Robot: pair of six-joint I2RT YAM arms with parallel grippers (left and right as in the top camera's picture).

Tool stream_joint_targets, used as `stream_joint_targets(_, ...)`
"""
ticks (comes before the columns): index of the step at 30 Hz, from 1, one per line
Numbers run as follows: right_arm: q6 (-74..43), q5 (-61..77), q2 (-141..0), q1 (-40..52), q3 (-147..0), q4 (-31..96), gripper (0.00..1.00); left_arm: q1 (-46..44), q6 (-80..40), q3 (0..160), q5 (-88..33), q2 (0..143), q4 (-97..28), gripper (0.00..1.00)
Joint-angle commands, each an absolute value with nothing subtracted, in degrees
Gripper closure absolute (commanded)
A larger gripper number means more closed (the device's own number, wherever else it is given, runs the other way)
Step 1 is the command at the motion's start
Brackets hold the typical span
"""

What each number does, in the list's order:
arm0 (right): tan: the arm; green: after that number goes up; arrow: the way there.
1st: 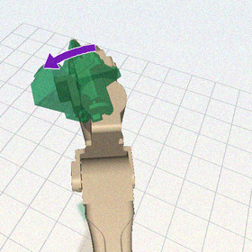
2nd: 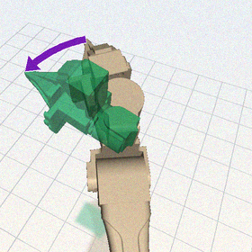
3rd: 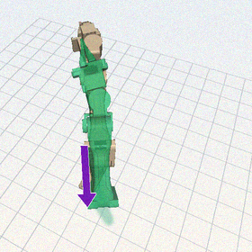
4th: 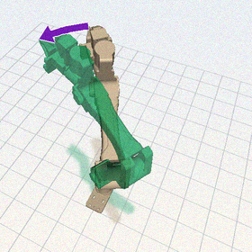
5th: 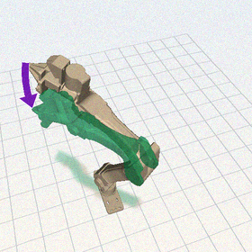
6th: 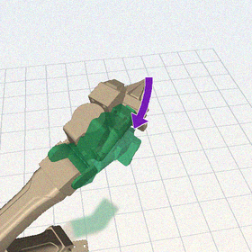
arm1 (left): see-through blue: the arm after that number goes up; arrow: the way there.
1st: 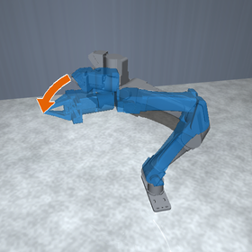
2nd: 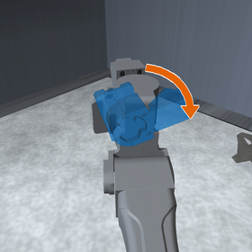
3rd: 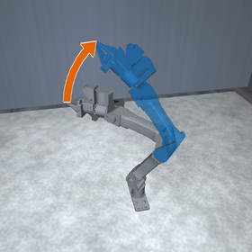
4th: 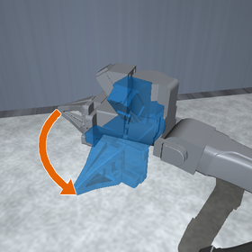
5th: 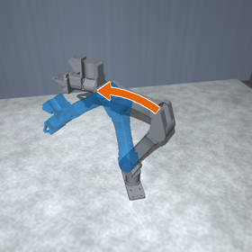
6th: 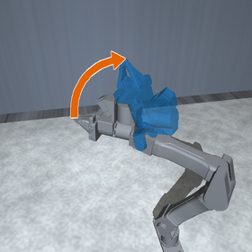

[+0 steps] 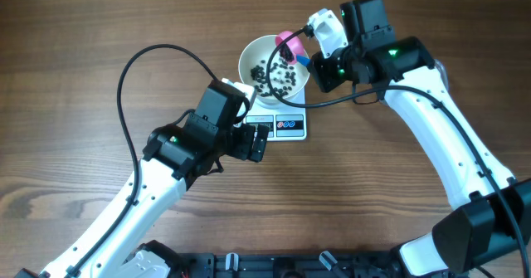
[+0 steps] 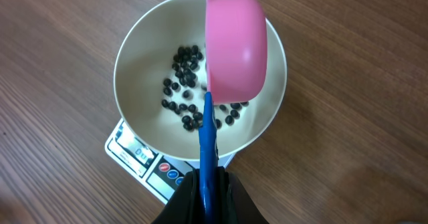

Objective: Scoop item into bowl and weigh 150g on scale
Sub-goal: 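Tilt the scoop with the right gripper to pour beans into bowl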

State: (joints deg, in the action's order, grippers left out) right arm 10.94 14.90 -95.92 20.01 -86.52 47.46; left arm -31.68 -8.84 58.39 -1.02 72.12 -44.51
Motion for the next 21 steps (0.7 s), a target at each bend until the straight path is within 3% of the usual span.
stream_joint_targets(1, 15.2, 11.3, -93.8, 21.7, -88.3, 47.2, 0.96, -31.2, -8.1, 57.6, -1.5, 72.2, -44.4, 0.0)
stream_joint_targets(21, 28.4, 9.6, -93.8, 23.0, -88.3, 45.5, 0.96, -31.2, -8.1, 57.6, -1.5, 72.2, -44.4, 0.0)
